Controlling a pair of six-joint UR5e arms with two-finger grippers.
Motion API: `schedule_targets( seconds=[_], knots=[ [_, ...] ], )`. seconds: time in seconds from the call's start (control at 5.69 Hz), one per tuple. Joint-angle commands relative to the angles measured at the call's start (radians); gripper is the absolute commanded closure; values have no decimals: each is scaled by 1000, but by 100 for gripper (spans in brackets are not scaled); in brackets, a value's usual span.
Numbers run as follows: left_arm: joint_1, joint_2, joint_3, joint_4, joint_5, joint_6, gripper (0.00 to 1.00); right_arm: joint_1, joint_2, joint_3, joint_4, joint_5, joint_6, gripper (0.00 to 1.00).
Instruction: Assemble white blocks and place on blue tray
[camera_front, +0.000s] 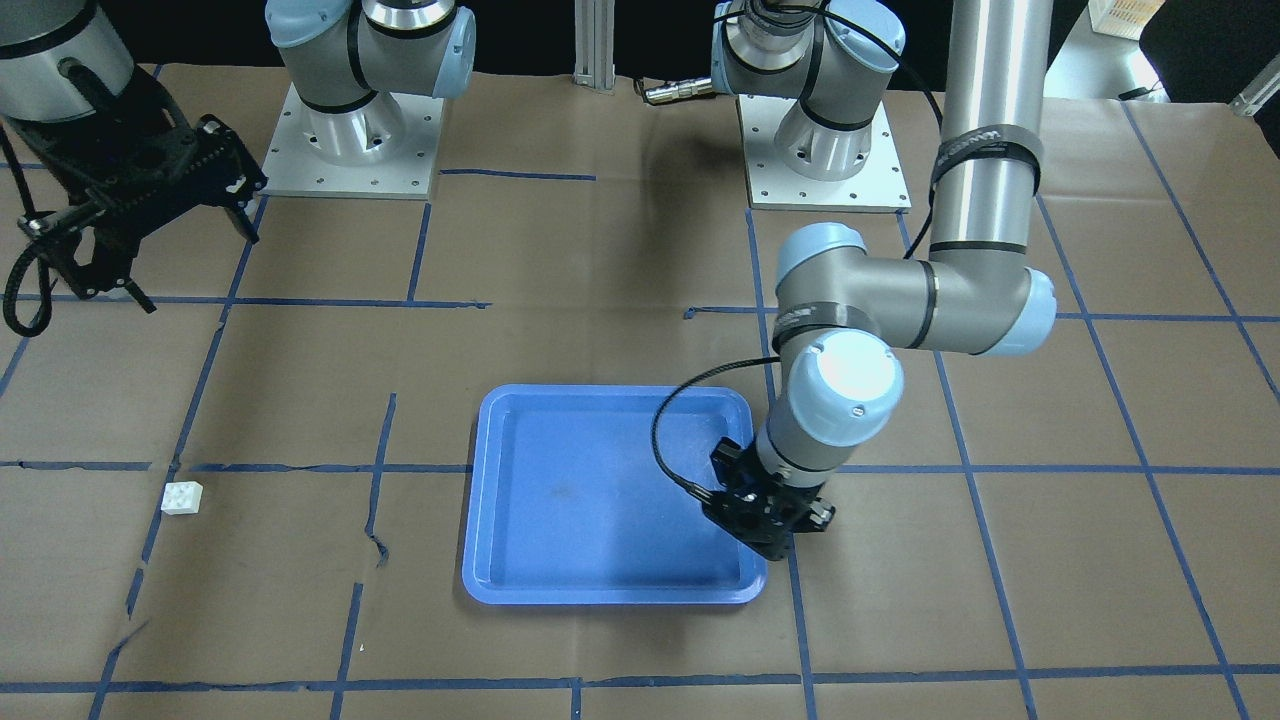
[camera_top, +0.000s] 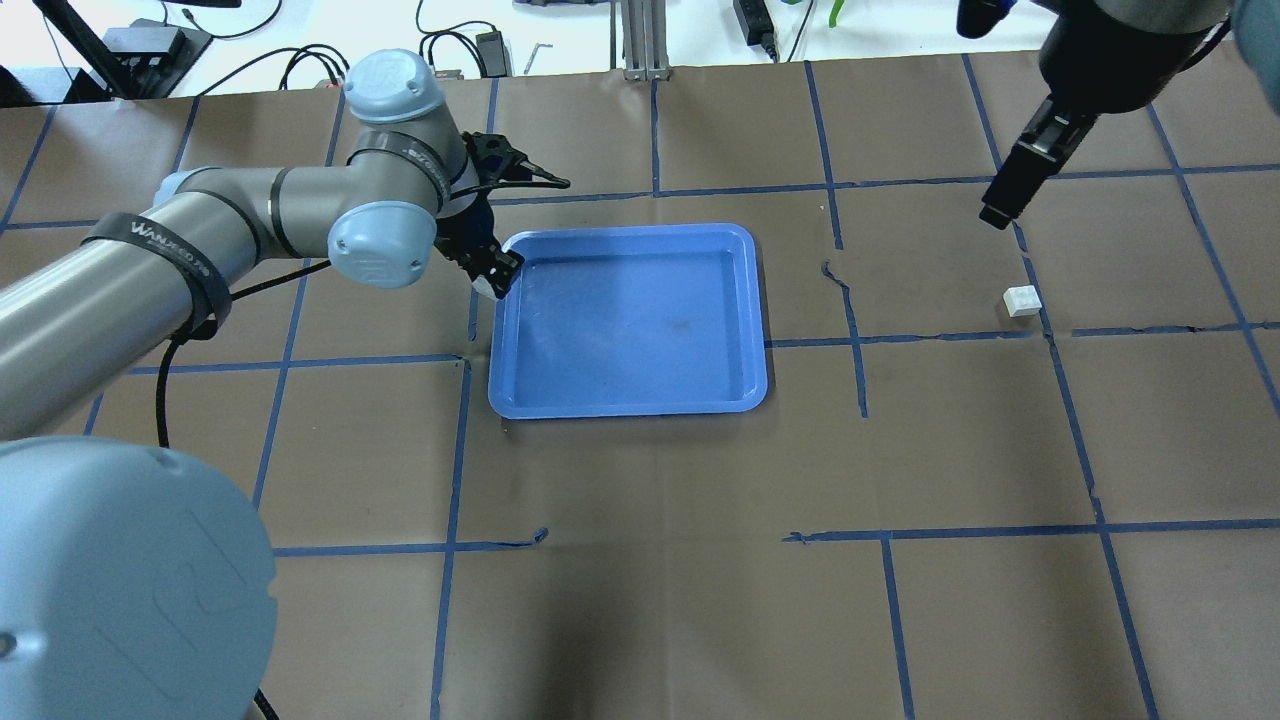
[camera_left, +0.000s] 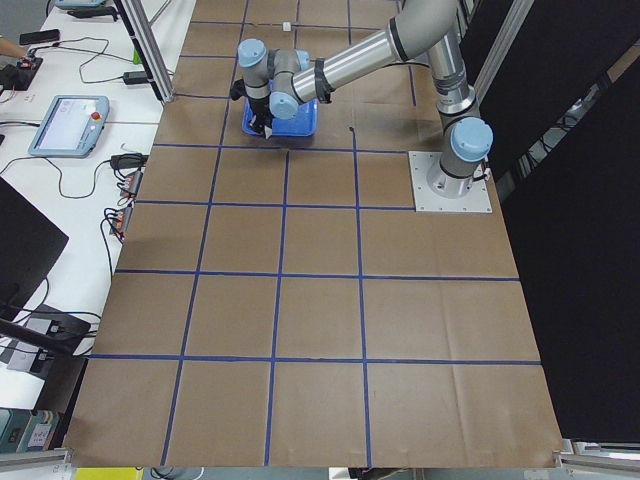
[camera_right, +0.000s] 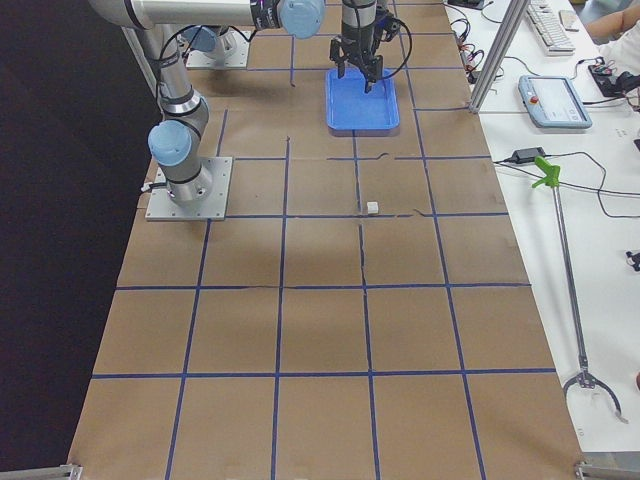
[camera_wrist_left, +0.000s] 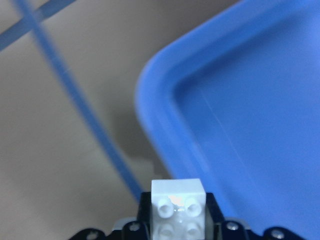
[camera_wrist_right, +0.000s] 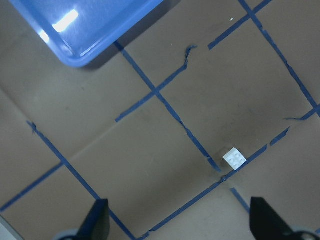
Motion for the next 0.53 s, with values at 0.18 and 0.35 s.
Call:
schedule_targets(
  seconds=[0.18,0.35],
  knots=[
    [-146,-19,-7,61,-1,371,100,-191,115,-5,-49,27,-704,0],
    [-163,-50,-13,77,-8,499,100,-239,161,-4,-94,89,-810,0]
  ],
)
